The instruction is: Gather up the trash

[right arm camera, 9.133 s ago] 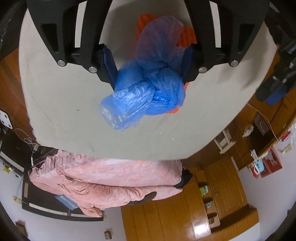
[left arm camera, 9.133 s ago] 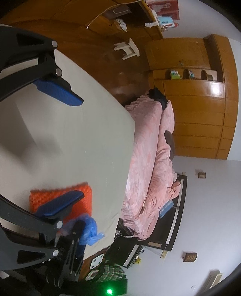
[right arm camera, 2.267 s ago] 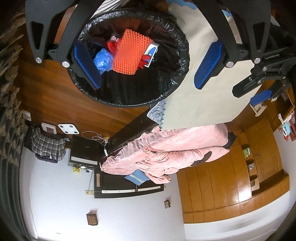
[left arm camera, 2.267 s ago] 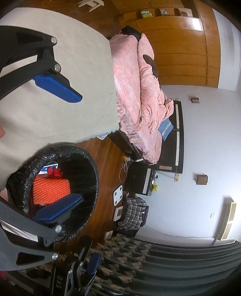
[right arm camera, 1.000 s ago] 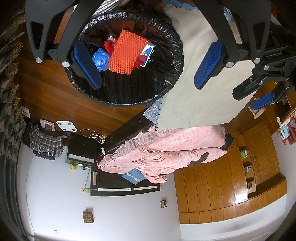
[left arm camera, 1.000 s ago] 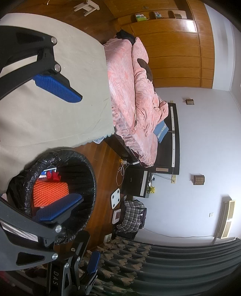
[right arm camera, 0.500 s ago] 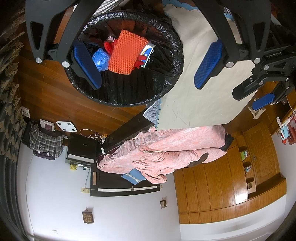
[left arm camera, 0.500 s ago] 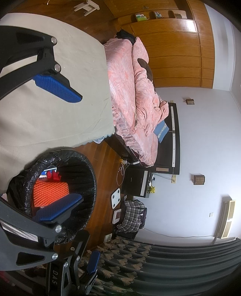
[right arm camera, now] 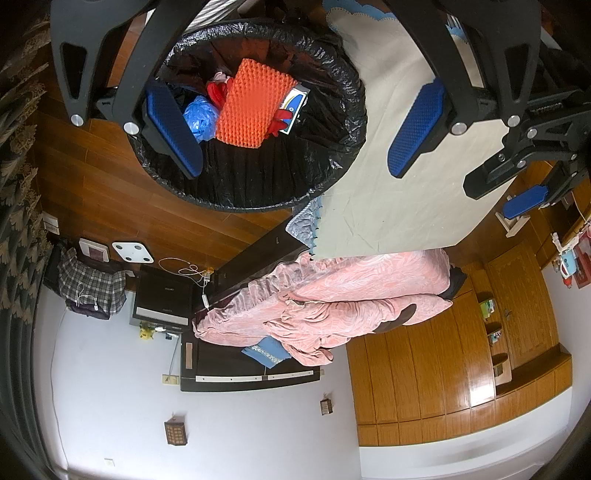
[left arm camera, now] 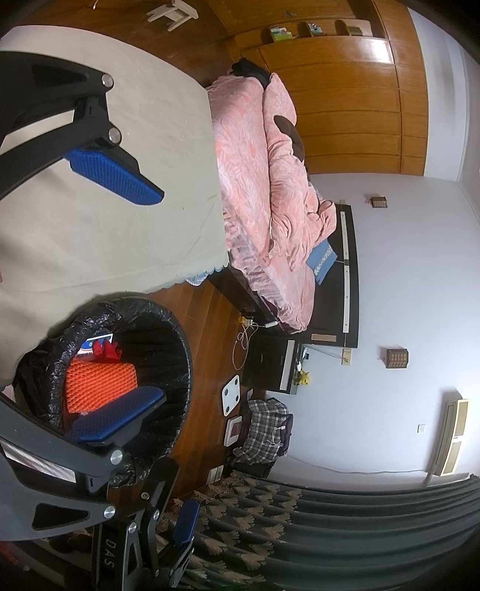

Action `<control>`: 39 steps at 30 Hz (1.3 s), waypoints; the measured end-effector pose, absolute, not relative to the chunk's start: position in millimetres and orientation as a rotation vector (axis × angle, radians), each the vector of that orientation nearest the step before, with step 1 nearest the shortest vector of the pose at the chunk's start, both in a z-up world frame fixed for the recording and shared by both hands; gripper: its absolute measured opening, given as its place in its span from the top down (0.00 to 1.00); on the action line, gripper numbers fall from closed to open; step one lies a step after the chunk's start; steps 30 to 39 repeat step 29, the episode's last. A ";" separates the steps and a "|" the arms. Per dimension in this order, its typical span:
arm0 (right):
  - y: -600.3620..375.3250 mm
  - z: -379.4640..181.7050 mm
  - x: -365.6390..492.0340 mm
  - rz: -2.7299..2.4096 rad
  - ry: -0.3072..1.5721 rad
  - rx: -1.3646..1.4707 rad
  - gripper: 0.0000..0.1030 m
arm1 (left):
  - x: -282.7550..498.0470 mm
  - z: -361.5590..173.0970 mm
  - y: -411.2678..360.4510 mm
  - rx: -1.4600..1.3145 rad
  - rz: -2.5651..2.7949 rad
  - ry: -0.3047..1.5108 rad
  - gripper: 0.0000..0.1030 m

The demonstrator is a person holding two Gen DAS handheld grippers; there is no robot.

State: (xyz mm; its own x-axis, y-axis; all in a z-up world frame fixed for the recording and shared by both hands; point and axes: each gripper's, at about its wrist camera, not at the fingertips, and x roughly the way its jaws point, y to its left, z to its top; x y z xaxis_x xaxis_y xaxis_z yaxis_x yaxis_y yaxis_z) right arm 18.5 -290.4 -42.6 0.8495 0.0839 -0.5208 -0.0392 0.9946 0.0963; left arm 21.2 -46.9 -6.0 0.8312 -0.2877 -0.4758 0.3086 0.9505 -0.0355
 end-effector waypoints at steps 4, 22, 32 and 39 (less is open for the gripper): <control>-290.5 -42.5 18.4 0.065 0.553 0.084 0.05 | 21.6 -6.2 -47.2 0.044 -0.316 0.496 0.06; -290.8 -42.4 19.0 0.066 0.554 0.085 0.05 | 21.0 -6.9 -47.2 0.043 -0.319 0.504 0.06; -290.7 -42.1 19.0 0.066 0.556 0.085 0.05 | 22.2 -8.4 -47.1 0.045 -0.320 0.506 0.06; -290.7 -42.1 19.0 0.066 0.556 0.085 0.05 | 22.2 -8.4 -47.1 0.045 -0.320 0.506 0.06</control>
